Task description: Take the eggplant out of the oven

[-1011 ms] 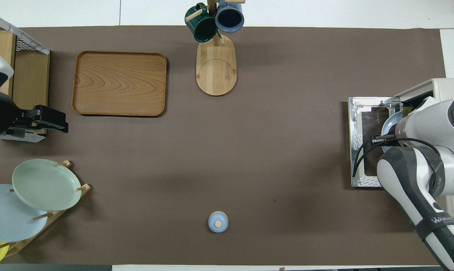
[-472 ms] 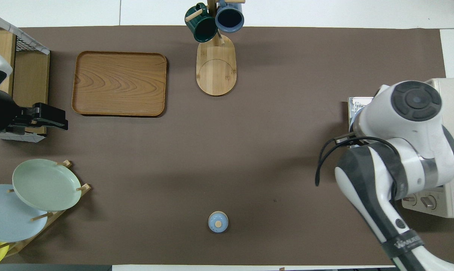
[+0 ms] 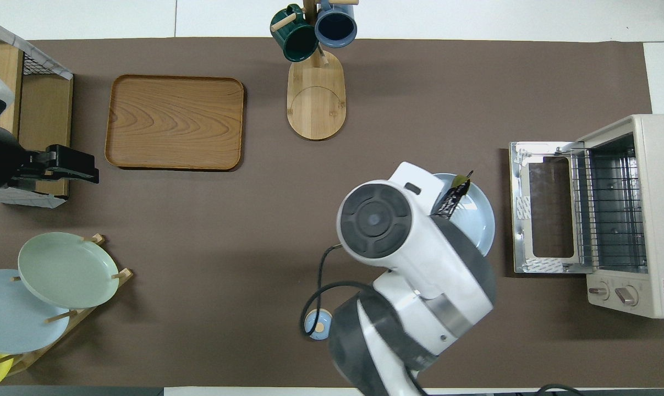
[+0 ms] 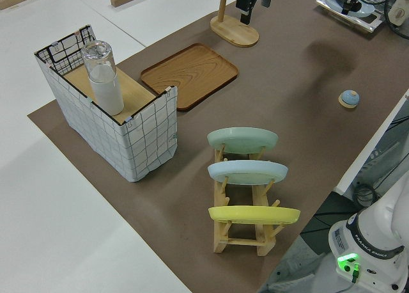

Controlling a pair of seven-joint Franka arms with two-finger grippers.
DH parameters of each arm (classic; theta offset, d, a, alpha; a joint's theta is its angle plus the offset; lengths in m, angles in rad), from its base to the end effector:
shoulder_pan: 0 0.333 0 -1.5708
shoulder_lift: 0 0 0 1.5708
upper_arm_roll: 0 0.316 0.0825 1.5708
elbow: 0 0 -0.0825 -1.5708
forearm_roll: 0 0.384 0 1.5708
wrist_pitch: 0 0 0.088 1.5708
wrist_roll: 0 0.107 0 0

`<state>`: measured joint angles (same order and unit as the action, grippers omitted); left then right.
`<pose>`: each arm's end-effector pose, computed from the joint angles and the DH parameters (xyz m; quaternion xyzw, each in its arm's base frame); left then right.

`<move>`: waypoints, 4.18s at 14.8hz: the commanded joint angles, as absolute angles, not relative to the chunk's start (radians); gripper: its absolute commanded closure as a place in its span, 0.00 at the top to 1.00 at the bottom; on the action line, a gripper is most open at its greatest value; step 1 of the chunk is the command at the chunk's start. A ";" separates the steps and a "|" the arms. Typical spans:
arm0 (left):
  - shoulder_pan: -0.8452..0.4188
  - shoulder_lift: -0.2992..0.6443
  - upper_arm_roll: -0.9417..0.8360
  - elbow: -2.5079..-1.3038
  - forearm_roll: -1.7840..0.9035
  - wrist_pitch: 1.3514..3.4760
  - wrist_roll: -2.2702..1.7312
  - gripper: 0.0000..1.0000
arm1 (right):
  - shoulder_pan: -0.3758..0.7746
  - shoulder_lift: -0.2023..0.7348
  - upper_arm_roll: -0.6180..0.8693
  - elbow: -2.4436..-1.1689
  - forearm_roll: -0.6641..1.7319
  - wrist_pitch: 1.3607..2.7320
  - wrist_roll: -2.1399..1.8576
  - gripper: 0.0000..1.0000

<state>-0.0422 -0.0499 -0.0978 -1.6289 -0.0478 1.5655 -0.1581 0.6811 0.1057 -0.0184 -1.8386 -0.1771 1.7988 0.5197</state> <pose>0.5318 -0.0815 0.6239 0.9997 0.0092 -0.0100 0.0202 0.4623 0.3423 0.4579 0.9890 0.0971 -0.0125 0.1113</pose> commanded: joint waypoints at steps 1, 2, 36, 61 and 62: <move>-0.026 -0.054 -0.104 -1.635 -0.046 1.598 -0.160 1.00 | 0.750 0.221 -0.020 -1.718 -0.132 1.814 0.615 0.00; -0.018 -0.054 -0.104 -1.635 -0.046 1.604 -0.158 1.00 | 0.785 0.265 -0.020 -1.698 -0.136 1.834 0.638 0.00; -0.431 0.219 -0.113 -1.770 -0.089 1.983 -0.081 1.00 | 0.180 0.144 -0.025 -2.206 -0.325 2.278 0.212 0.00; -0.646 0.325 -0.115 -1.936 -0.138 2.218 -0.124 0.96 | 0.121 0.158 -0.018 -2.087 -0.426 2.107 0.030 0.00; -0.646 0.325 -0.115 -1.934 -0.138 2.218 -0.124 0.96 | 0.118 0.155 -0.018 -2.047 -0.426 2.062 -0.015 0.00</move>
<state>-0.6276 0.3382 -0.1305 -1.9176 -0.1181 2.1948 -0.1152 0.1438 0.1636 -0.0017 -2.1422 -0.3754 2.1501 0.0862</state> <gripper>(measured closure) 0.040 0.991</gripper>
